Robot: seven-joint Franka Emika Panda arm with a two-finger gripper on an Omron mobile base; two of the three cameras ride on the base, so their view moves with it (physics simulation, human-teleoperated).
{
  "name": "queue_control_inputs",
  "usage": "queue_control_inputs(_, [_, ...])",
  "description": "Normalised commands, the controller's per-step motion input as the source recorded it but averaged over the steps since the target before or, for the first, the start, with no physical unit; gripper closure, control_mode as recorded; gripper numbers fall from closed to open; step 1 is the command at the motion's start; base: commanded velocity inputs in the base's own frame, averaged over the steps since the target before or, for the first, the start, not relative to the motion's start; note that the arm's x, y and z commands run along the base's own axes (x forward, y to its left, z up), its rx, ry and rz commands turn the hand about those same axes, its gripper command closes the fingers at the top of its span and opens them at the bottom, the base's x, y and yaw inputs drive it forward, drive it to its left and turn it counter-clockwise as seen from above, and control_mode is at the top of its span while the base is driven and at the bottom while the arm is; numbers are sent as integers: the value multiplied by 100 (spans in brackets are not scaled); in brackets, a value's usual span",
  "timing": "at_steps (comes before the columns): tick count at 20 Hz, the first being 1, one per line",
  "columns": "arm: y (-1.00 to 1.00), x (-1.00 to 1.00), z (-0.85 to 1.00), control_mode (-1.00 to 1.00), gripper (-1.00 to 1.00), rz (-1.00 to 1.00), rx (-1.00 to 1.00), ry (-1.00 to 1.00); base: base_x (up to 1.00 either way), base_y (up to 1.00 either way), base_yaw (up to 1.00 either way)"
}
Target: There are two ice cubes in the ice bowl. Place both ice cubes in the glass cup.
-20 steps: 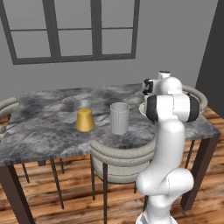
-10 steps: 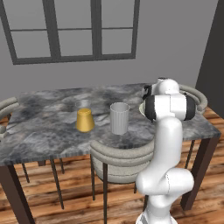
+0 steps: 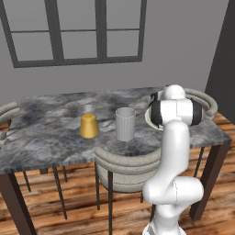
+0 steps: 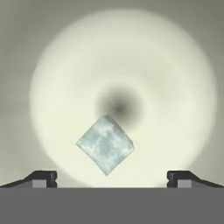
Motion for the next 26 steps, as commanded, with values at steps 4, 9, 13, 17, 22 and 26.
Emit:
queue_control_inputs(4, [0,21,-16,-100,-100,0,0,-2,0,0,0])
queue_control_inputs(9, [0,20,-2,-100,-100,0,0,-15,0,0,0])
queue_control_inputs(13, [0,13,-4,-100,-100,0,0,-16,0,0,0])
queue_control_inputs(17, [0,1,-25,-100,-100,0,0,-4,0,0,0])
queue_control_inputs(22, [0,4,-30,-100,-100,0,0,-8,0,0,0])
queue_control_inputs(26, [0,8,-30,-100,-100,0,0,-13,0,0,0])
